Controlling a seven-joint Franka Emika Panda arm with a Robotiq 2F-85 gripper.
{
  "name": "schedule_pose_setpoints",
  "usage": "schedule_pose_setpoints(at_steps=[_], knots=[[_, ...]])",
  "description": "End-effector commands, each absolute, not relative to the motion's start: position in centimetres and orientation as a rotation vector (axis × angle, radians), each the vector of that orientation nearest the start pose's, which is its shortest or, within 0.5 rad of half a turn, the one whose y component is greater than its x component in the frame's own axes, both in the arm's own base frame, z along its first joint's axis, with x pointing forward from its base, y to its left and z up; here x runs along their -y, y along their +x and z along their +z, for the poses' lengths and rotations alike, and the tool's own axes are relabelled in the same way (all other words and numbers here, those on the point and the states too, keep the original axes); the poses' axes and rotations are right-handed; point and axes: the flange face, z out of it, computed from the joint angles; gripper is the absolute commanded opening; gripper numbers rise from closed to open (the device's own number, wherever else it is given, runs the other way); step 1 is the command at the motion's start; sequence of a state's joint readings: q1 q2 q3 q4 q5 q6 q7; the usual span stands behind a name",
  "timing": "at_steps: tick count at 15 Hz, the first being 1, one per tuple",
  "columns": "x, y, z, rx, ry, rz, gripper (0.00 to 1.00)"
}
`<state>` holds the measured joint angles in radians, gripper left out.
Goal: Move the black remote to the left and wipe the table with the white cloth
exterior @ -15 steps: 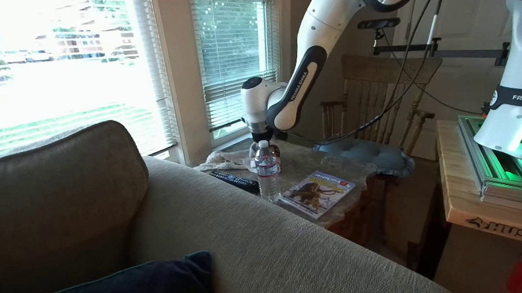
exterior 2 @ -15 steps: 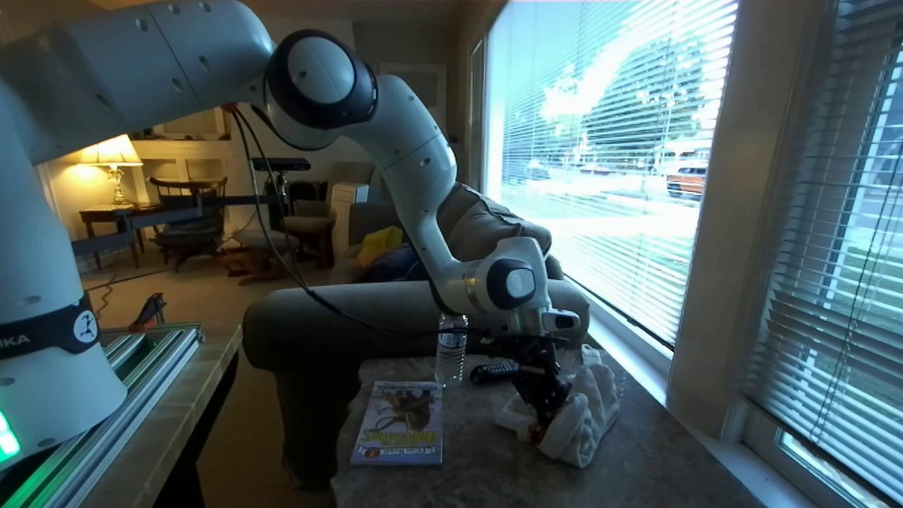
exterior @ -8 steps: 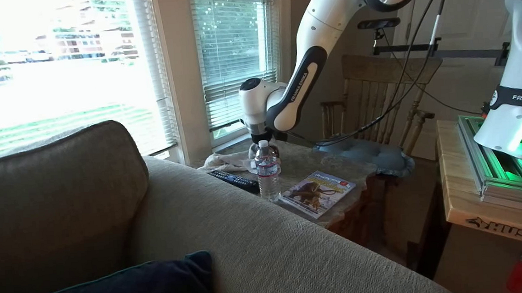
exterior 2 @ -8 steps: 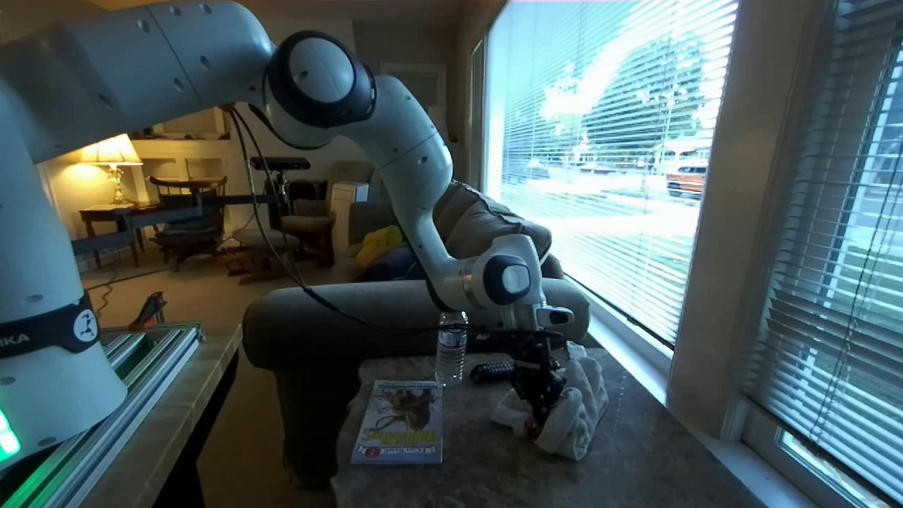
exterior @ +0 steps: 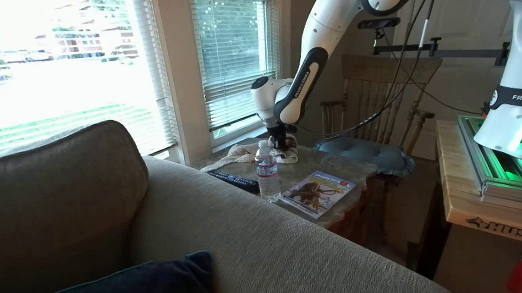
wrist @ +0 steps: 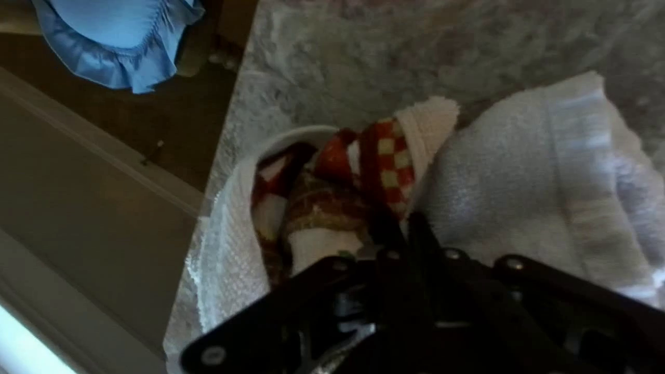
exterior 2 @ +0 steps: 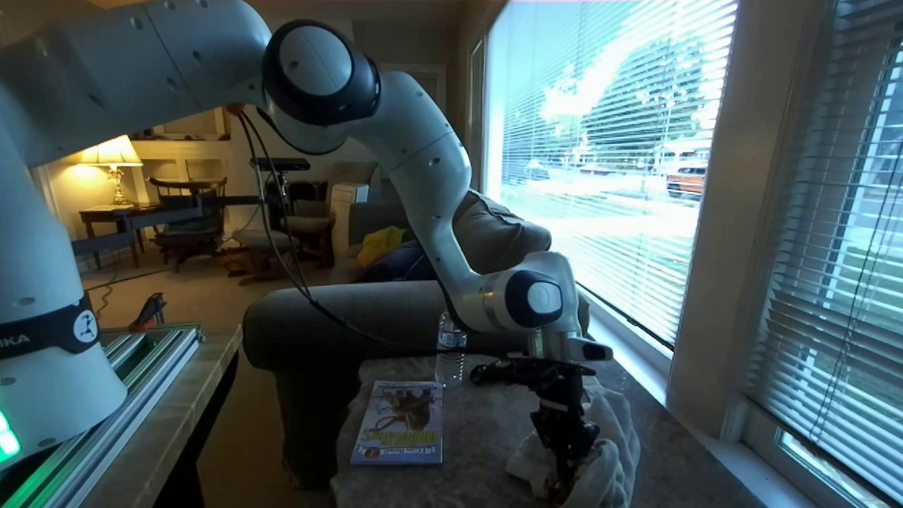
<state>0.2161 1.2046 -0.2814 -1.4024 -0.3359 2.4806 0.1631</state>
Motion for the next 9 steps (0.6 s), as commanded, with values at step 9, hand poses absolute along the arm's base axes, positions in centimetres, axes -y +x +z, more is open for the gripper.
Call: schedule_pose_setpoints(at_steps=[9], knots=[[-6.1,66.1,-2.7,0.634,-3.519,0.154,0.02]])
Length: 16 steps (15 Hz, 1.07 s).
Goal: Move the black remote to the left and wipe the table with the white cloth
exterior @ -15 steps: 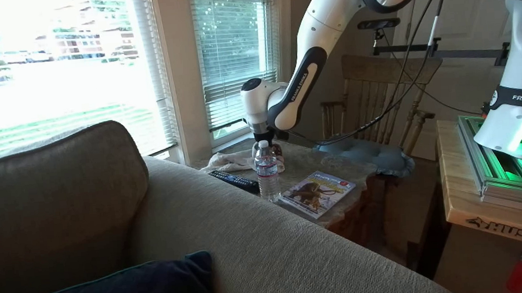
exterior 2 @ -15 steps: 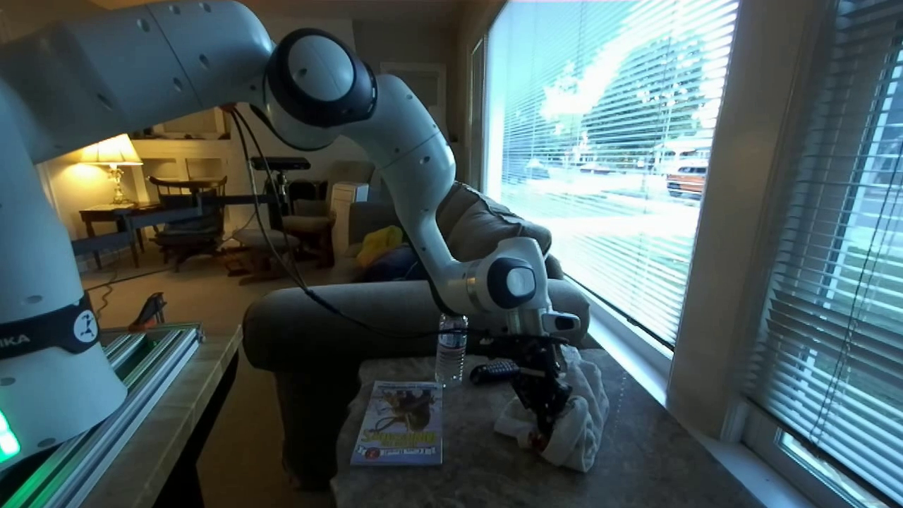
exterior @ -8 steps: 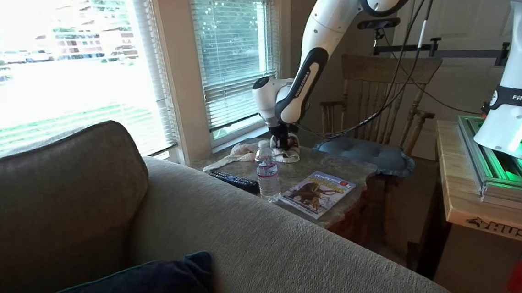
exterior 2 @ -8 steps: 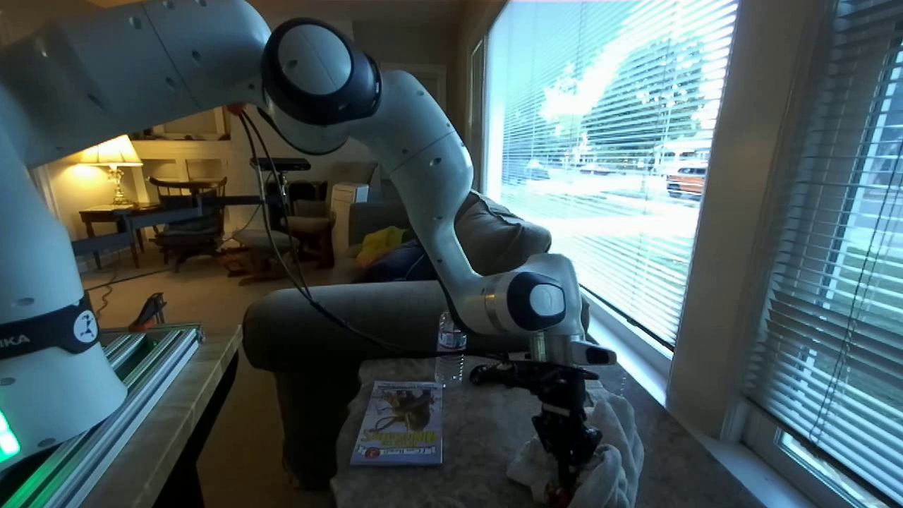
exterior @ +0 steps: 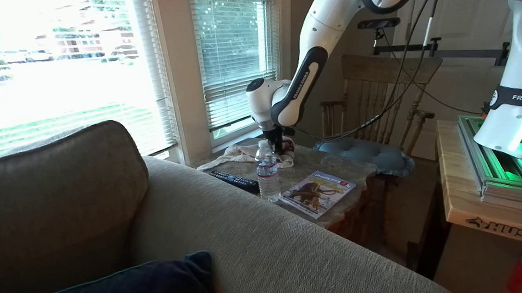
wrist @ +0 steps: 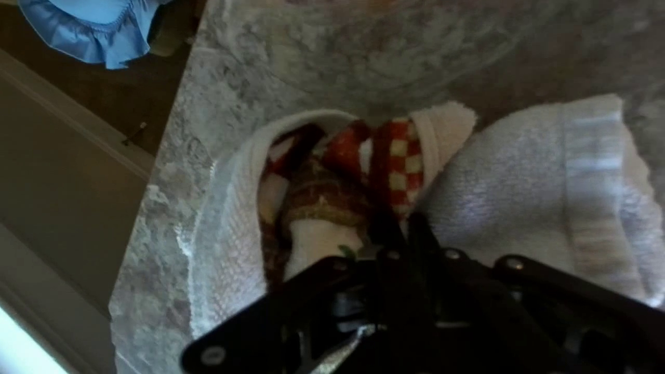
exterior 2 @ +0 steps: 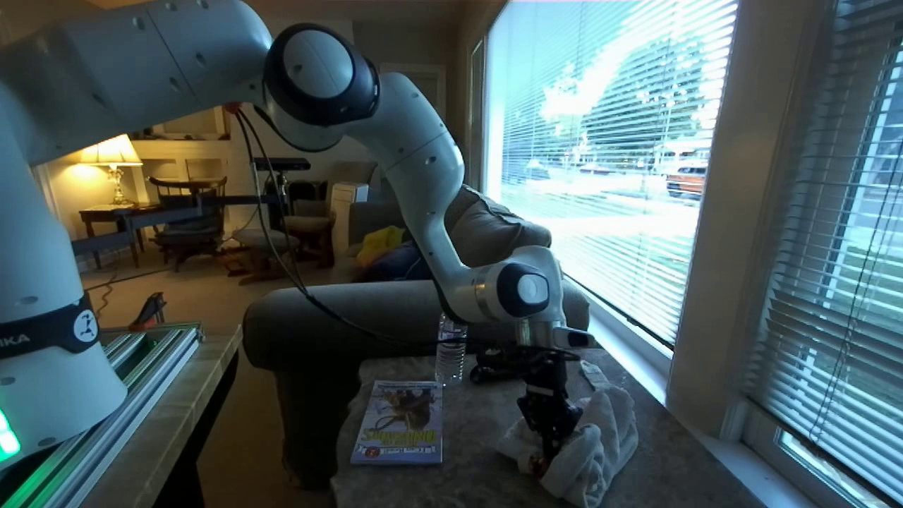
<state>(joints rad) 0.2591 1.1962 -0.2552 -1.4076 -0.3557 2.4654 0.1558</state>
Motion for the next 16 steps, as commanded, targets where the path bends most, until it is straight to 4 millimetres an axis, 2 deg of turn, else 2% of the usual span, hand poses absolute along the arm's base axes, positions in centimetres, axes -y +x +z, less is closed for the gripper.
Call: schedule_pose_setpoints(at_steps=[1,2,4,12,14,16], knots=[[-6.7,66.2,-2.6,0.645,-3.520,0.146,0.02],[-7.0,66.3,-2.6,0.646,-3.520,0.143,0.02],[-6.3,66.6,-2.7,0.603,-3.530,0.155,0.02],[2.1,66.8,-3.0,0.298,-3.560,0.275,0.02],[2.5,66.7,-3.0,0.291,-3.553,0.286,0.02],[1.4,66.7,-2.9,0.331,-3.543,0.271,0.02]])
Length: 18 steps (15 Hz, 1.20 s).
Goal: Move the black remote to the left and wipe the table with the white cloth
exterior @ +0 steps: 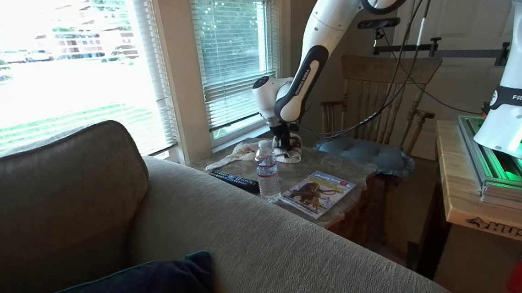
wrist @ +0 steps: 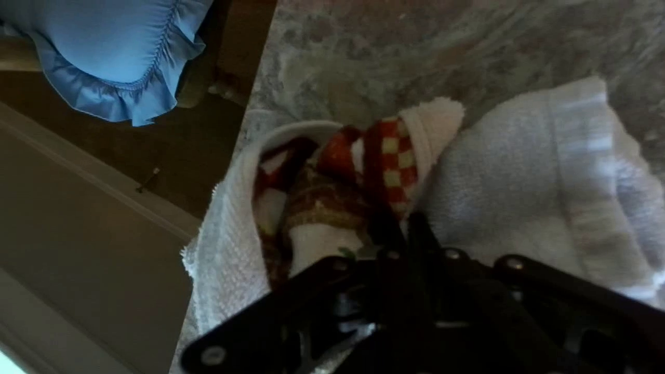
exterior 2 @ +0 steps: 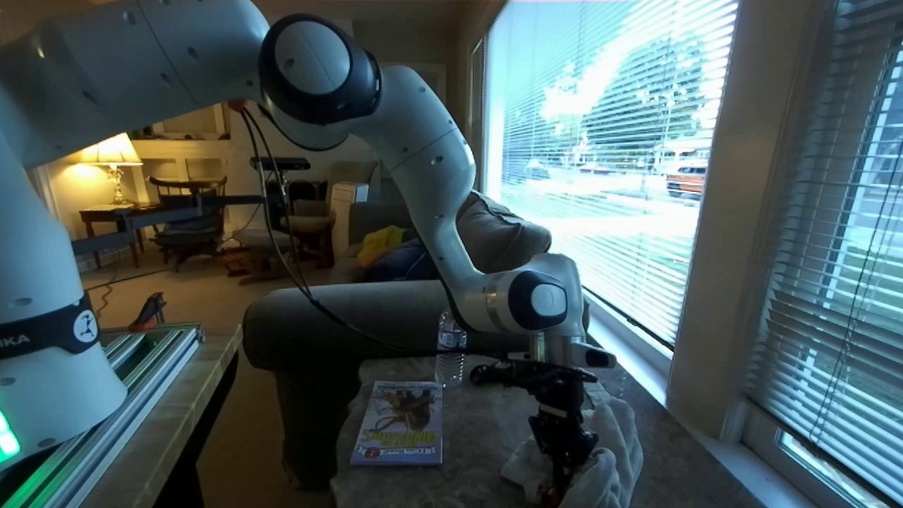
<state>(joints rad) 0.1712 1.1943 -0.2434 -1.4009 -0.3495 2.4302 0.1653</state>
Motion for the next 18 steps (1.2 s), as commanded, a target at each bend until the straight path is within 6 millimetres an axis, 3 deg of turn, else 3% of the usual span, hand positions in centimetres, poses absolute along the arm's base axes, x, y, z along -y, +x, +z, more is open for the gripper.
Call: schedule_pose_setpoints(at_steps=[1,7,10,13,18], knots=[[0.5,66.5,-2.9,0.373,-3.537,0.263,0.02],[-6.8,64.8,-2.1,0.683,-3.458,0.211,0.02],[-9.7,64.4,-2.0,0.734,-3.430,0.199,0.02],[-10.7,64.4,-1.9,0.738,-3.430,0.198,0.02],[-10.4,64.6,-1.6,0.720,-3.431,0.193,0.02]])
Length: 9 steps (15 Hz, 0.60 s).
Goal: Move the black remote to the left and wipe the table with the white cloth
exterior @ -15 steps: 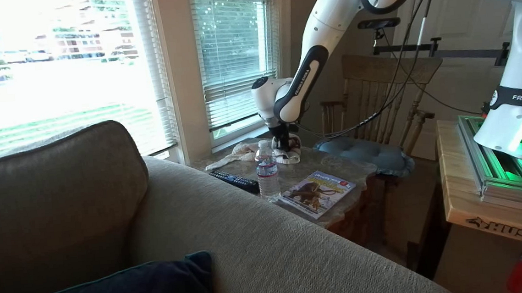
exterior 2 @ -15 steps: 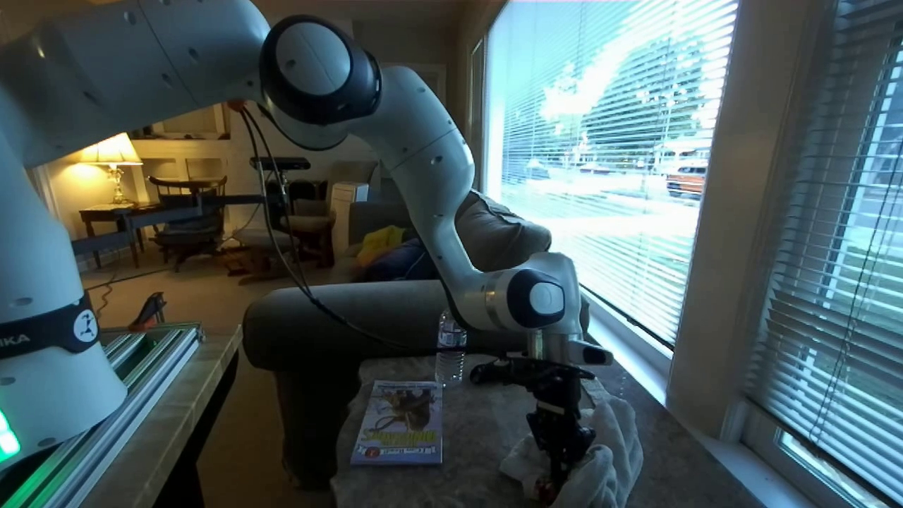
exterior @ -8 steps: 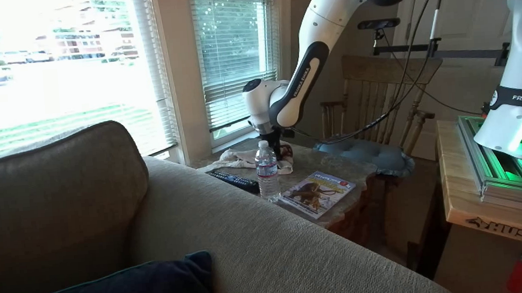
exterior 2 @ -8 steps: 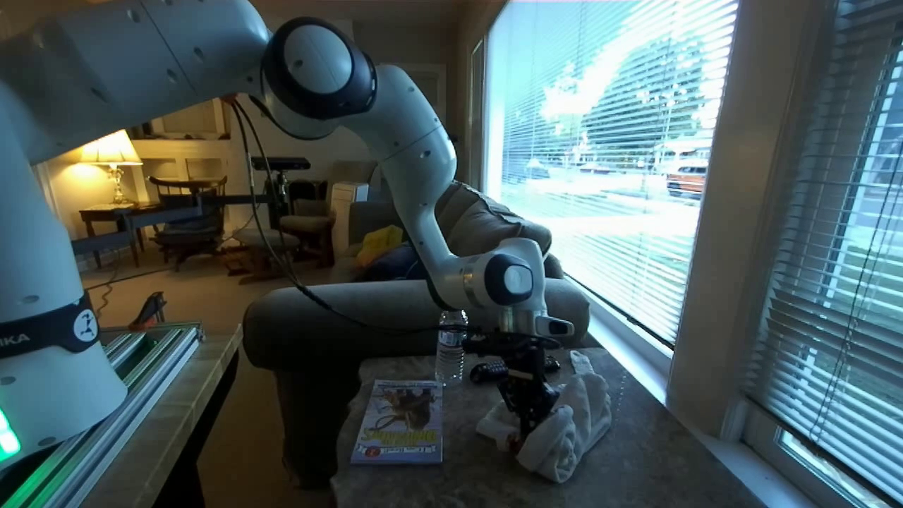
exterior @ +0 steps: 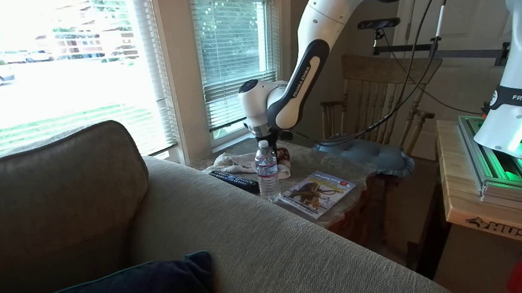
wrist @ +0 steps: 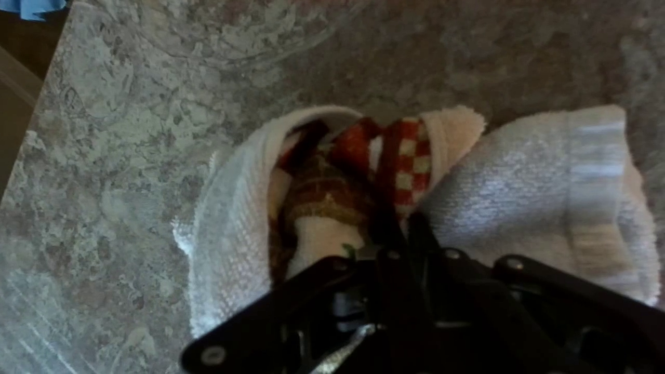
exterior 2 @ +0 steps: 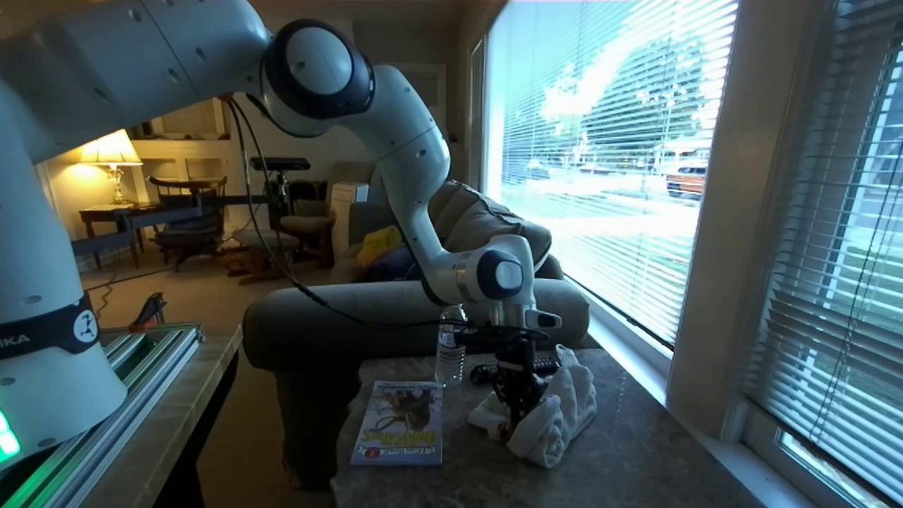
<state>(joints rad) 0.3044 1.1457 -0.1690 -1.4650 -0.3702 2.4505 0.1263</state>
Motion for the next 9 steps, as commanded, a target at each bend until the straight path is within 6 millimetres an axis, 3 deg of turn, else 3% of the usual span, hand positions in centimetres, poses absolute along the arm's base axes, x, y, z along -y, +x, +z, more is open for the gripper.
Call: schedule_pose_setpoints(at_steps=[1,3,9], knots=[[-10.3,64.6,-1.3,0.722,-3.423,0.186,0.32],[-10.0,64.8,-0.4,0.695,-3.408,0.155,0.40],[-7.4,66.0,4.3,0.569,-3.390,-0.029,0.83]])
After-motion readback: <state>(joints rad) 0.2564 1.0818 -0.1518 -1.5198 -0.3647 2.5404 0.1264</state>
